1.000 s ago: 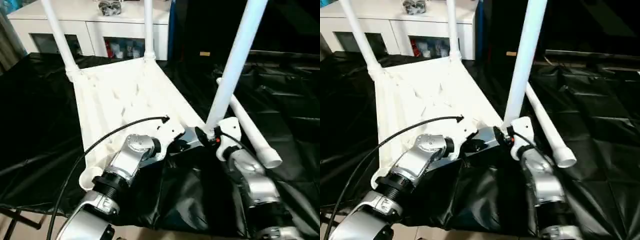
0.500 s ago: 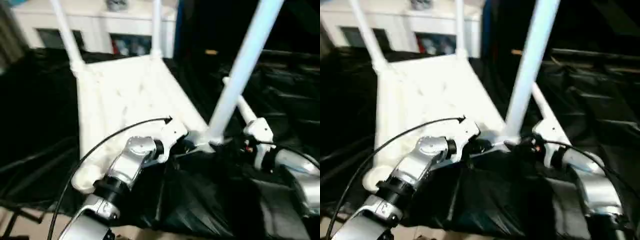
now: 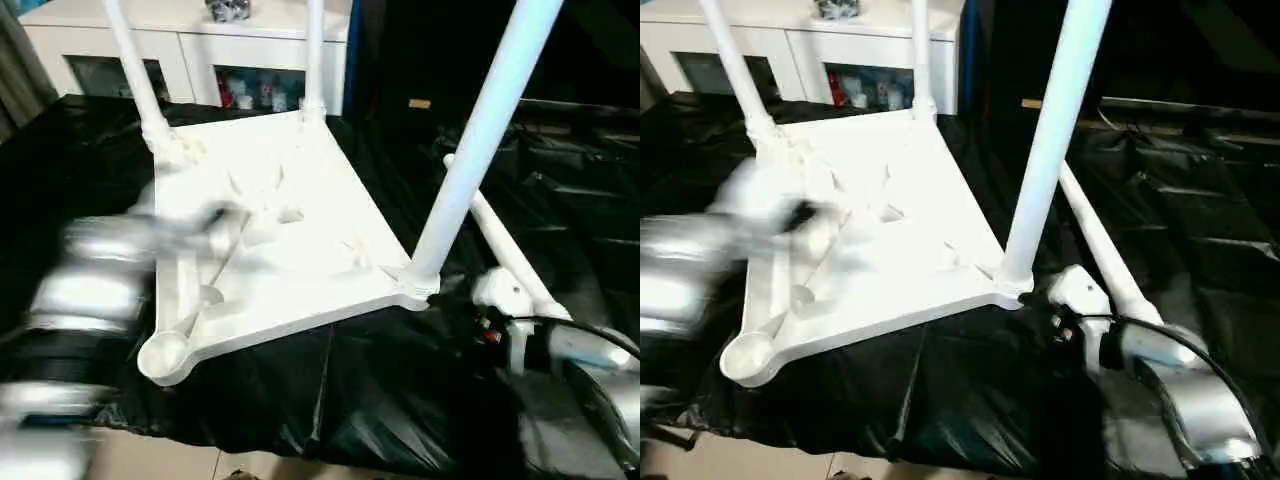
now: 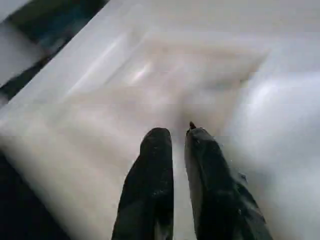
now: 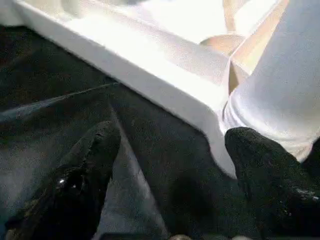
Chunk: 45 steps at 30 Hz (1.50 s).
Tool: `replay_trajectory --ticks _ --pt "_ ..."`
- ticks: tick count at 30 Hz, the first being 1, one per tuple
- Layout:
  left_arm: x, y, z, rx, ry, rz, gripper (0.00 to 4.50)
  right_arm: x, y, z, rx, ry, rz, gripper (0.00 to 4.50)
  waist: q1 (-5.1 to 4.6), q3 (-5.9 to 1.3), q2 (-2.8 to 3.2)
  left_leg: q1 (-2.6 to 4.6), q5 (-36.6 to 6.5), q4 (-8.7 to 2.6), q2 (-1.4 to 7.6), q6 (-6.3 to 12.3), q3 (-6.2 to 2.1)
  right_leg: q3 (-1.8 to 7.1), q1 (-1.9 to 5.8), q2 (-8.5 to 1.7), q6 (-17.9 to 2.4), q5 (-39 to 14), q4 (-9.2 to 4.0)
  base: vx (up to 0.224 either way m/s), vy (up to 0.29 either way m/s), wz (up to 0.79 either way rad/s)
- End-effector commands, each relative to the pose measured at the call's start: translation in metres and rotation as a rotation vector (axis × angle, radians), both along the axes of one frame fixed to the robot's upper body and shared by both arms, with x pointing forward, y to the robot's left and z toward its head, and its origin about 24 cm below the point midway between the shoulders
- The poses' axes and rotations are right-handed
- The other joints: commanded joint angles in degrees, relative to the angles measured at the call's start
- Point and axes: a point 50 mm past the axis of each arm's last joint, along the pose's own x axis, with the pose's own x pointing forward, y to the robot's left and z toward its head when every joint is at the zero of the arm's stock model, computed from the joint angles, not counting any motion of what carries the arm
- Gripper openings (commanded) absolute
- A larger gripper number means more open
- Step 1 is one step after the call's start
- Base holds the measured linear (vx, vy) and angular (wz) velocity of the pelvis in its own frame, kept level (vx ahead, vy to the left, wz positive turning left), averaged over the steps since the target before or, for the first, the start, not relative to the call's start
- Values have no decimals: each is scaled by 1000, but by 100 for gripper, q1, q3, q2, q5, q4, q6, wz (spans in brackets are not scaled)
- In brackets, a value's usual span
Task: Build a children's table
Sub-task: Rotate table base
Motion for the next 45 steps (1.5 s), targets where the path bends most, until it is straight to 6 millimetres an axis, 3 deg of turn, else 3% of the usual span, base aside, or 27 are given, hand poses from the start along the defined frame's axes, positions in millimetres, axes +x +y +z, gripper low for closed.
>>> replay_trajectory --ticks 1,2,4,5,8,10,15,16,17,18,19,20,24,26,28,29,30,31,32,33,34,36,38,41,42,44,45 --pt "-10 19 -18 104 95 52 28 14 14 -17 -34 8 -26 381 19 -333 -30 95 -1271 -327 131 235 -82 193 219 -240 -1162 -1330 -325 0 0 0" --pt "-15 24 -25 153 134 63 25 22 19 -25 -38 22 -52 352 -32 -304 -24 33 -1297 -358 97 210 -87 190 232 -222 -1157 -1406 -320 0 0 0" --pt "-16 25 -25 156 136 63 6 22 20 -26 -38 23 -54 344 -39 -298 9 112 -1587 -365 123 73 -96 197 188 -241 -1128 -1725 -359 0 0 0" --pt "-21 26 -34 195 178 56 6 30 26 -34 -58 46 -68 344 -18 -321 -1 150 -1618 -350 141 30 -97 214 159 -259 -1230 -1624 -332 0 0 0" --pt "-24 16 -44 179 219 -4 0 38 35 -40 -76 59 -56 306 38 -306 -18 145 -1652 -355 141 -13 -75 232 161 -241 -1268 -1427 -326 0 0 0" --pt "-24 11 -49 176 234 -40 0 44 37 -44 -89 59 -71 291 41 -308 -33 105 -1643 -367 140 -43 -91 227 192 -252 -1265 -1404 -293 0 0 0" --pt "-20 -5 -52 179 212 -129 0 61 38 -60 -154 37 -165 246 5 -265 -28 146 -2223 -361 128 -210 -126 218 136 -318 -1149 -2336 -394 0 0 0" --pt "-18 -8 -47 176 198 -140 0 64 37 -65 -170 40 -203 246 -11 -255 9 173 -2414 -362 124 -247 -134 213 108 -312 -1102 -2522 -421 0 0 0" --pt "-18 -8 -47 176 198 -140 0 64 37 -65 -170 40 -203 226 -16 -253 -6 167 -2487 -372 119 -255 -151 199 138 -296 -1034 -2622 -432 0 0 0" --pt "-16 -7 -42 210 195 -143 0 67 35 -69 -185 37 -237 219 -1 -264 24 184 -2511 -366 130 -274 -156 205 116 -314 -1040 -2604 -426 0 0 0" --pt "-14 1 -29 280 188 -114 0 64 27 -74 -192 34 -261 214 -34 -254 7 174 -2586 -372 124 -272 -167 194 121 -298 -1047 -2624 -427 0 0 0" --pt "-14 1 -29 280 188 -114 0 64 27 -74 -192 34 -261 208 -23 -243 50 200 -2700 -374 127 -281 -164 188 100 -280 -1011 -2666 -454 0 0 0" --pt "-10 13 -11 349 157 -53 0 54 18 -78 -172 24 -241 177 -27 -232 23 201 -2776 -377 118 -237 -174 180 103 -246 -954 -2730 -447 0 0 0" --pt "0 15 14 351 55 -14 0 46 8 -72 -126 -18 -187 168 55 -248 35 263 -2753 -344 125 -196 -138 208 54 -240 -962 -2634 -466 0 0 0" --pt "1 13 17 336 39 -18 0 46 6 -71 -122 -22 -185 168 66 -248 35 239 -2704 -350 118 -185 -141 207 77 -238 -1026 -2529 -444 0 0 0" --pt "4 7 22 298 14 -41 0 46 4 -70 -112 -24 -186 168 56 -271 18 181 -2565 -365 120 -167 -154 200 136 -246 -1084 -2358 -394 0 0 0" --pt "7 -5 24 222 -15 -85 0 47 0 -66 -102 -41 -193 168 58 -283 5 130 -2339 -375 126 -146 -151 204 167 -250 -1160 -2069 -361 0 0 0" --pt "8 -19 22 133 -20 -137 0 52 -3 -53 -77 -77 -201 168 70 -287 8 133 -2280 -368 129 -139 -145 206 170 -253 -1199 -1974 -351 0 0 0" --pt "8 -19 22 133 -20 -137 0 52 -3 -53 -77 -77 -201 168 105 -299 -2 160 -2191 -351 138 -109 -122 218 159 -251 -1285 -1775 -341 0 0 0" --pt "9 -29 19 72 -20 -174 0 56 -4 -40 -48 -110 -205 168 114 -317 -23 99 -1944 -341 120 -42 -106 223 224 -249 -1321 -1544 -305 0 0 0" --pt "9 -36 16 47 -18 -210 0 59 -5 -27 -18 -142 -205 168 122 -330 -29 77 -1804 -335 120 -10 -104 225 234 -252 -1323 -1424 -285 0 0 0" --pt "8 -42 11 29 1 -233 0 62 -5 -10 27 -187 -194 168 140 -390 -47 26 -1116 -283 113 185 -95 220 283 -237 -1333 -636 -183 0 0 0" --pt "10 -49 3 5 26 -251 0 64 -2 25 134 -284 -180 168 96 -400 1 -14 -810 -247 90 309 -100 210 305 -220 -1399 -200 -138 26 -6 -4" --pt "10 -53 -8 -8 71 -248 0 65 3 58 271 -381 -197 168 62 -414 -31 -39 -528 -218 79 511 -99 207 314 -219 -1474 132 -106 0 0 0" --pt "10 -50 -13 26 87 -238 0 66 6 67 301 -398 -203 168 66 -405 92 -15 -582 -219 84 503 -102 209 287 -223 -1496 69 -116 0 0 0" --pt "10 -41 -17 79 102 -197 0 62 15 67 270 -377 -180 168 36 -383 46 11 -845 -238 85 403 -101 203 273 -175 -1460 -213 -162 0 0 0" --pt "10 -38 -17 96 103 -184 0 60 19 64 245 -365 -166 168 33 -387 55 19 -900 -243 89 364 -104 205 274 -185 -1457 -277 -164 0 0 0"
